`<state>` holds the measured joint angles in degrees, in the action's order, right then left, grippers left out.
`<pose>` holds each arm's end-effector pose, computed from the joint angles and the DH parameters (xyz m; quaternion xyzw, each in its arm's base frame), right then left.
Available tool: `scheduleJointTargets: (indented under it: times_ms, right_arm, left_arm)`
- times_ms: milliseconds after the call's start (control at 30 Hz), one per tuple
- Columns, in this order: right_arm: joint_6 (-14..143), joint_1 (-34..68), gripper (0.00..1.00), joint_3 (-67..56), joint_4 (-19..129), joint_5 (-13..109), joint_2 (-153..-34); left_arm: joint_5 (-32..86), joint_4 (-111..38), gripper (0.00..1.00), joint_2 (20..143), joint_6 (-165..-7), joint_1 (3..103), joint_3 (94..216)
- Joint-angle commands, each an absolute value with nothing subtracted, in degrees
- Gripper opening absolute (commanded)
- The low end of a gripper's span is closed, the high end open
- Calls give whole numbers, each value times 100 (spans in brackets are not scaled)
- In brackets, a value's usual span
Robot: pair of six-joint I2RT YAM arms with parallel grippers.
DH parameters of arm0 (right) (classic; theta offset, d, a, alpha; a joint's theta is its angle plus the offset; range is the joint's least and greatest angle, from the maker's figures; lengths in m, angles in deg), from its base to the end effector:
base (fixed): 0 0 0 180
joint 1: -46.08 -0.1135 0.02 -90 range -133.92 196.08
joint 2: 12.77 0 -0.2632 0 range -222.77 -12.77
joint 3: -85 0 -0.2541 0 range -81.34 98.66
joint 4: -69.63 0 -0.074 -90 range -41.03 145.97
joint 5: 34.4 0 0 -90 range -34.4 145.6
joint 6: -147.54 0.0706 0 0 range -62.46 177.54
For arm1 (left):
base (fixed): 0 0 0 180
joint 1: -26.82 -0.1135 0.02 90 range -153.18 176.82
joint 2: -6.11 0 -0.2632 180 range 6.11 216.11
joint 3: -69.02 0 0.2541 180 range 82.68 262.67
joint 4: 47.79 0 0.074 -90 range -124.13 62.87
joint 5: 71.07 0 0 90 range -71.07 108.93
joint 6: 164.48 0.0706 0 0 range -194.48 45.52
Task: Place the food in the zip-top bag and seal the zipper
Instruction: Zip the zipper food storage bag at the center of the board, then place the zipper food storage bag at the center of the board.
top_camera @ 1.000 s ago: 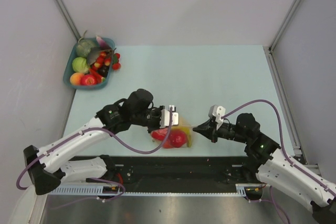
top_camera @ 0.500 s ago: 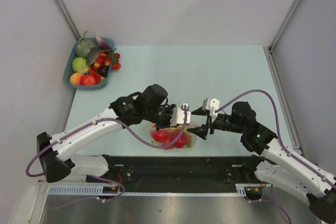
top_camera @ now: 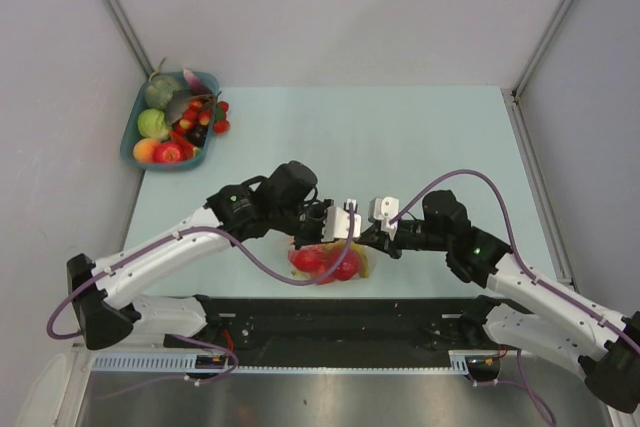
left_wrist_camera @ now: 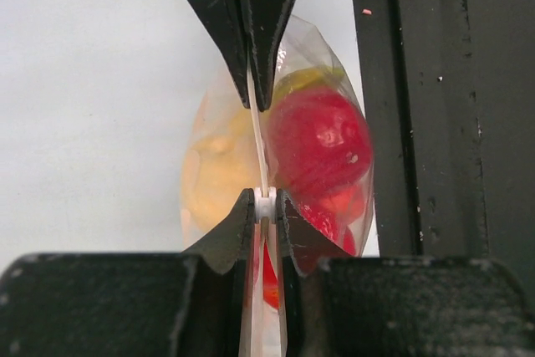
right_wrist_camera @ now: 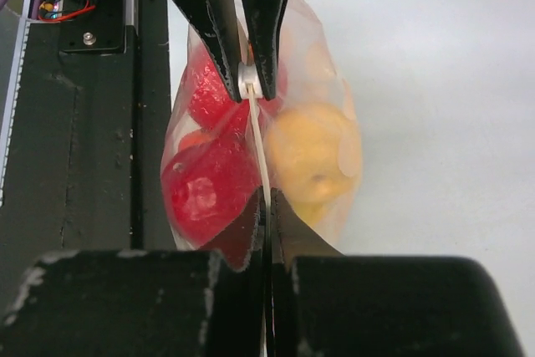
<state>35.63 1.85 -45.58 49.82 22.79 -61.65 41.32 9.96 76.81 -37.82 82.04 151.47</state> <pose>0.1359 0.1857 0.2702 -0.5638 0.5664 0.3334 0.5001 0.1368 -0.2441 0.3135 0.7042 0.5802 -0.2369 0.3336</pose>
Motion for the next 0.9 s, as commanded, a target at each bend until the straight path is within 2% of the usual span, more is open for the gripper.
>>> scheduleJointTargets:
  times_ms: [0,67,367,867]
  right_arm:
    - [3284,388,0,-4338,4789,2414,-5936]
    - [3214,502,0,-4346,4658,2309,-5822]
    - [2959,1004,0,-4390,4244,2089,-5557]
    - [2634,1575,0,-4127,3787,1974,-5460]
  left_arm:
    - [3775,1481,5,7204,-3458,8097,15045]
    - [3739,1613,8,6975,-3406,7904,14851]
    - [3432,2000,8,6281,-3010,7306,14350]
    - [3106,1983,8,5885,-2948,6699,14121]
